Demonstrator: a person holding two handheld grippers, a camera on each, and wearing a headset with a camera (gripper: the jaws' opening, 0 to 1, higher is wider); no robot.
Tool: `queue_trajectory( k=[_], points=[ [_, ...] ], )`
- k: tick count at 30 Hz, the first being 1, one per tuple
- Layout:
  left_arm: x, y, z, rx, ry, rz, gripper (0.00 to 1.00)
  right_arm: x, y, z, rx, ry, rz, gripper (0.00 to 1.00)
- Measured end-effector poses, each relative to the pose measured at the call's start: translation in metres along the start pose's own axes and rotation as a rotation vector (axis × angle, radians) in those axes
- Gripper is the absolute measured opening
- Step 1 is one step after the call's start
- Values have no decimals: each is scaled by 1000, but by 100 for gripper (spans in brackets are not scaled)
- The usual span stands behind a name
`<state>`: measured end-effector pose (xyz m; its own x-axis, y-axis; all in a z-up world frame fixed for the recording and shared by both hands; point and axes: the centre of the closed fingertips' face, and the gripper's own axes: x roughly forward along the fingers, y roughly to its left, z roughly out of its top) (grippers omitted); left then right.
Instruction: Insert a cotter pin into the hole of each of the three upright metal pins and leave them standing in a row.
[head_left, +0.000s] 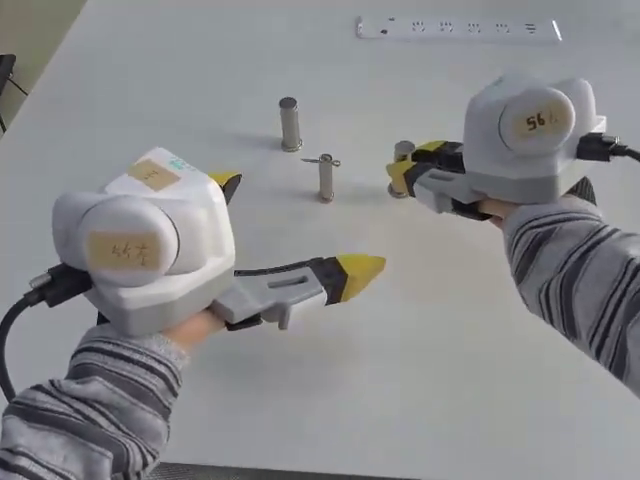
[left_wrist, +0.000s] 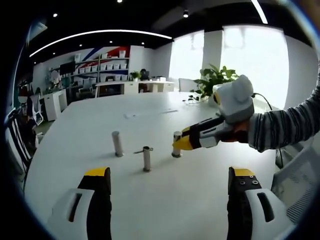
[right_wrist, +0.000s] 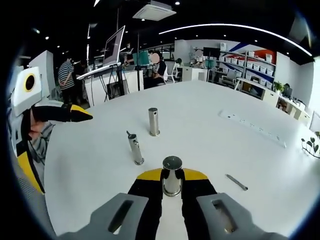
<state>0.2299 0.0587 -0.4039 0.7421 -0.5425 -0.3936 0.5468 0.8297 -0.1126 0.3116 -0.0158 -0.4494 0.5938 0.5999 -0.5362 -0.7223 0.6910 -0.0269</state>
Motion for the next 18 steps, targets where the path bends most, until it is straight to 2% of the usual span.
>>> queue_trajectory(
  k=[10,18],
  points=[
    [-4,-3,-2,2,7,-2,96,-12,14,-13,33,7,-6,8],
    [-3,-5,0,2,3,-10,95,-11,19,-15,32,4,0,8]
  ],
)
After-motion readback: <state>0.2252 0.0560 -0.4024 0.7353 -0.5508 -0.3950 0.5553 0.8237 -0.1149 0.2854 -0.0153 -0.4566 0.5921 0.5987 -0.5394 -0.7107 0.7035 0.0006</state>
